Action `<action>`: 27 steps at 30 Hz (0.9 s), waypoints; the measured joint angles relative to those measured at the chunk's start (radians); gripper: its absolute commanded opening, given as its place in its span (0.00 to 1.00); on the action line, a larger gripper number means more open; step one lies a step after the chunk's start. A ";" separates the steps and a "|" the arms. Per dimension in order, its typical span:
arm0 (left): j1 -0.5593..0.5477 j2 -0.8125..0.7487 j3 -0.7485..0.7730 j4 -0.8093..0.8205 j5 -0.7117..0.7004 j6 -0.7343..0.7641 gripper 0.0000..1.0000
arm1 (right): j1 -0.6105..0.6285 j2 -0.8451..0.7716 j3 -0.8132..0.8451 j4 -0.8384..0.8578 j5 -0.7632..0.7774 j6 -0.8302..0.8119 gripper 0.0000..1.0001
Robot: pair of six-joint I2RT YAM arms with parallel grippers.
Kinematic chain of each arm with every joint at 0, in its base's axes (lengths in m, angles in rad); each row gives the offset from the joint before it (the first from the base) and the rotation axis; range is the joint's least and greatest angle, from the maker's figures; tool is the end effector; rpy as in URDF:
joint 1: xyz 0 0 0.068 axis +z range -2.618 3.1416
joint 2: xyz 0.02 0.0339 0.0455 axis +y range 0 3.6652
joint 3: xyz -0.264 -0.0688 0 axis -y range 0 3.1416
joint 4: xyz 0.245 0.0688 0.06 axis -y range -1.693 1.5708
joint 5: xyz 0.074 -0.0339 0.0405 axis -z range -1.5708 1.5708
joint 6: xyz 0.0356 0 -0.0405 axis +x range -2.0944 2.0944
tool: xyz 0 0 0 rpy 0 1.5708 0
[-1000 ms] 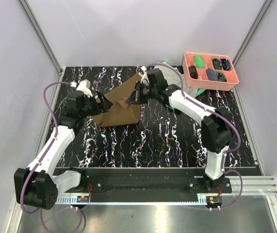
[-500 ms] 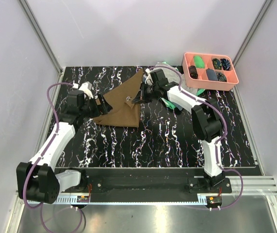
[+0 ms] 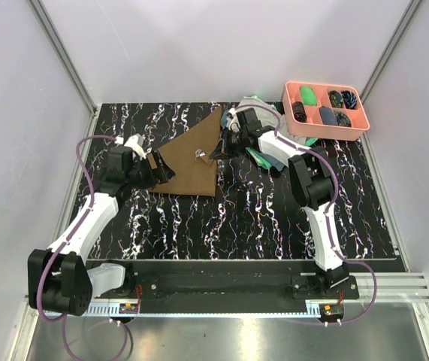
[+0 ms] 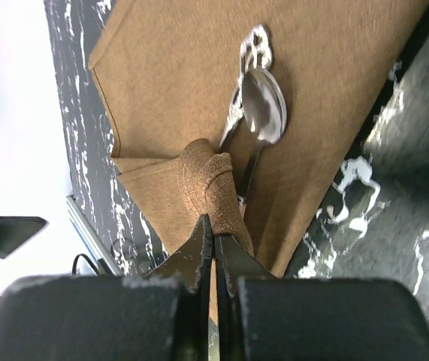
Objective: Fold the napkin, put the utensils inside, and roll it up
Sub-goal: Fold the napkin
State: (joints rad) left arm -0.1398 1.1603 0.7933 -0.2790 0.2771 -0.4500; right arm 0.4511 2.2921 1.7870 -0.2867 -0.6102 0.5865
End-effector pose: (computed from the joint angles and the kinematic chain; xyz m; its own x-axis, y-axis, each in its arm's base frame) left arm 0.2475 -0.0447 0.2585 -0.6892 -0.3255 -0.6474 0.0562 0.8667 -0.4956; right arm 0.4503 0.2408 0.1723 -0.9317 0.0527 -0.3595 -0.2449 0.6398 0.7285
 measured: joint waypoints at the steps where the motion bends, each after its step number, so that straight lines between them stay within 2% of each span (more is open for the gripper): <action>1: 0.000 0.000 -0.016 0.012 0.000 -0.007 0.87 | -0.002 0.009 0.011 0.000 -0.006 -0.003 0.00; 7: 0.000 0.000 -0.071 0.039 0.000 -0.042 0.87 | -0.012 0.054 0.077 0.003 -0.040 -0.012 0.00; 10: 0.000 0.000 -0.074 0.048 0.000 -0.048 0.87 | -0.015 0.079 0.101 0.003 -0.049 -0.012 0.04; 12: 0.000 0.002 -0.074 0.054 0.000 -0.051 0.87 | -0.018 0.091 0.107 0.003 -0.052 -0.010 0.23; 14: 0.000 0.005 -0.074 0.059 0.000 -0.053 0.87 | -0.023 0.100 0.108 0.003 -0.054 -0.006 0.36; 15: 0.000 0.007 -0.074 0.062 0.000 -0.054 0.87 | -0.027 0.102 0.108 0.000 -0.055 -0.006 0.53; 18: 0.000 0.008 -0.074 0.064 0.000 -0.056 0.87 | -0.040 0.112 0.128 -0.003 -0.062 -0.004 0.70; 21: 0.000 0.008 -0.082 0.072 0.000 -0.060 0.88 | -0.054 0.112 0.154 -0.003 -0.065 -0.008 0.73; 27: 0.000 0.008 -0.098 0.074 0.000 -0.070 0.88 | -0.079 0.100 0.152 0.003 -0.061 -0.022 0.72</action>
State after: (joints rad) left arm -0.1398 1.1687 0.6949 -0.2054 0.2771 -0.5198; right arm 0.3717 2.3917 1.9388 -0.2840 -0.6712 0.5644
